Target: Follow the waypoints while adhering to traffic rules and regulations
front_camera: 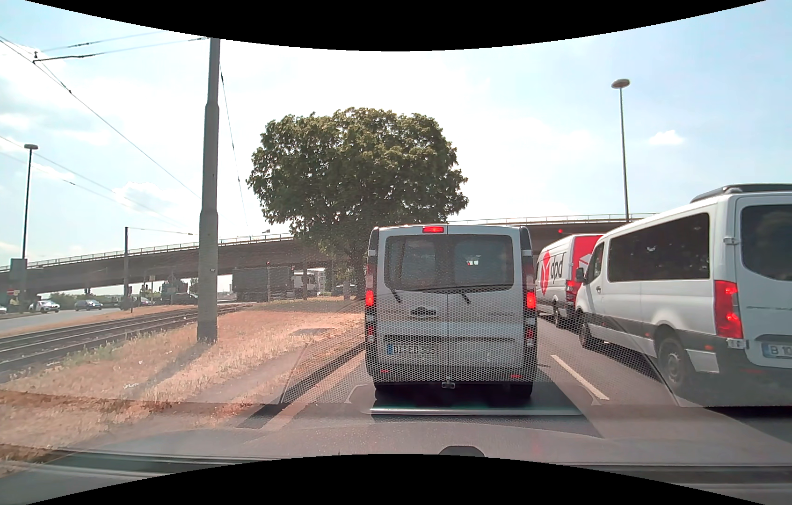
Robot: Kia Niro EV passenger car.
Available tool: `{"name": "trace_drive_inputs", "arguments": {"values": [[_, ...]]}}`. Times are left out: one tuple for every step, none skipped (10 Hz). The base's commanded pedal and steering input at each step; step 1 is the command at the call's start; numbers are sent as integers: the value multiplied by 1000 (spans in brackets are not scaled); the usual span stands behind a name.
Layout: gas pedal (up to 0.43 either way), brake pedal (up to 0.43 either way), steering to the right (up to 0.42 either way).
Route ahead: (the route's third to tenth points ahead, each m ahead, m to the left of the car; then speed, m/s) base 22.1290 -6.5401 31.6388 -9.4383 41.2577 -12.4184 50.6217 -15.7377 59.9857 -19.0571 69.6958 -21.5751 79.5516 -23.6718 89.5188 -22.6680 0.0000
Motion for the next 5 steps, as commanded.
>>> {"name": "trace_drive_inputs", "arguments": {"values": [[0,311,19],[0,305,19],[0,305,19],[0,305,19],[0,305,19]]}}
